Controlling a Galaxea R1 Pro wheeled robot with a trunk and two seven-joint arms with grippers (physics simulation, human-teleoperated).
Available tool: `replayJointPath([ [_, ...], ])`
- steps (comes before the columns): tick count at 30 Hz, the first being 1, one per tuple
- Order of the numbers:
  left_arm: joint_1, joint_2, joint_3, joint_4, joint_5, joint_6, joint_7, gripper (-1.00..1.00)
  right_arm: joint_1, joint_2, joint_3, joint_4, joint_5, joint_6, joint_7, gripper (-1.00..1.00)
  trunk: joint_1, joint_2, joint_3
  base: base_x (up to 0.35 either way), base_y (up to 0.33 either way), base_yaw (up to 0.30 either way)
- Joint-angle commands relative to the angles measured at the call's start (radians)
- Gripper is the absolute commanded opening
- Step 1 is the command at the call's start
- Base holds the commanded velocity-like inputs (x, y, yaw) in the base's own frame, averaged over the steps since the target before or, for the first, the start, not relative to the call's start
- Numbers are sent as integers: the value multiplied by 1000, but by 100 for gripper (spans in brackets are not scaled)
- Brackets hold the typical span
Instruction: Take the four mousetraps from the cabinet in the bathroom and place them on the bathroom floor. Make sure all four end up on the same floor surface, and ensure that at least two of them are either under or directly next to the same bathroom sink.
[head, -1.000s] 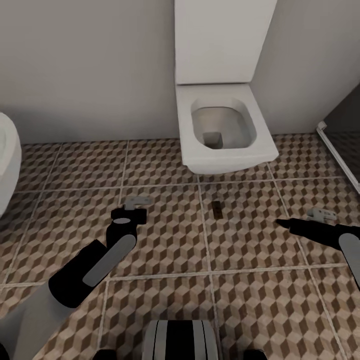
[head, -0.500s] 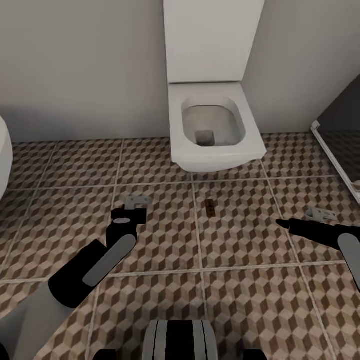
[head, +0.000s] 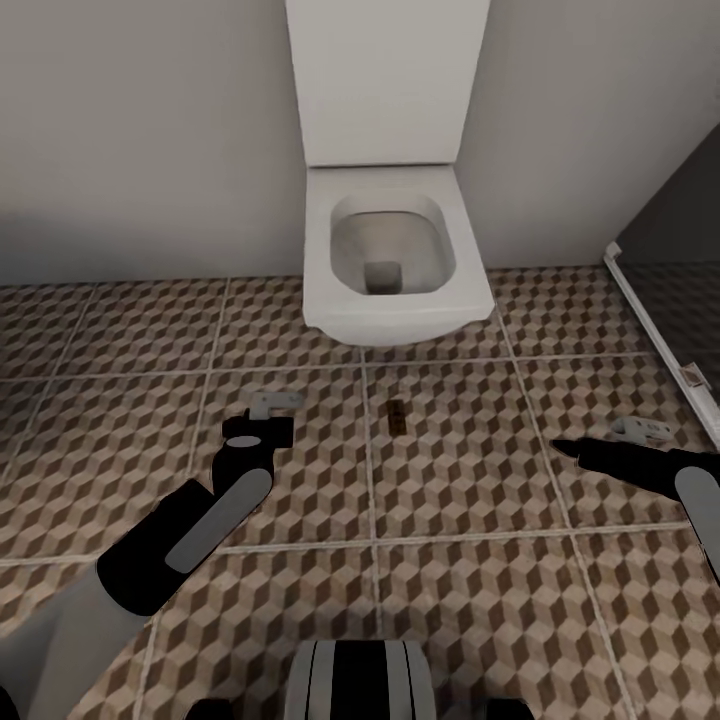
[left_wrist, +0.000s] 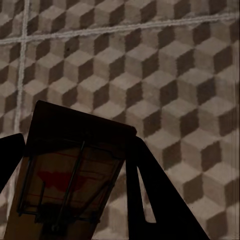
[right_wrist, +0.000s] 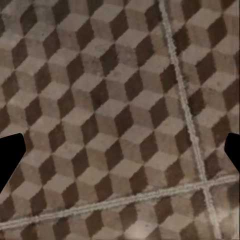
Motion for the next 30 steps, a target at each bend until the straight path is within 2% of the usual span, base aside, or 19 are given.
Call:
replayJointPath([
  [1, -1, 1, -2, -1, 7, 5, 8, -100, -1, 0, 0, 0, -10, 3, -10, 100, 0, 0, -1, 58, -262, 0],
  [11, -1, 1, -2, 0, 6, 5, 4, -100, -1, 0, 1, 0, -9, 3, -10, 100, 0, 0, -1, 12, -134, 0],
  [23, -1, 1, 2, 1, 6, 2, 1, -100, -1, 1, 1, 0, -9, 3, -12, 100, 0, 0, -1, -72, -103, 0],
  [30, -1, 1, -1, 1, 5, 1, -4, -100, -1, 1, 2, 0, -10, 3, -49, 100, 0, 0, -1, -96, -23, 0],
])
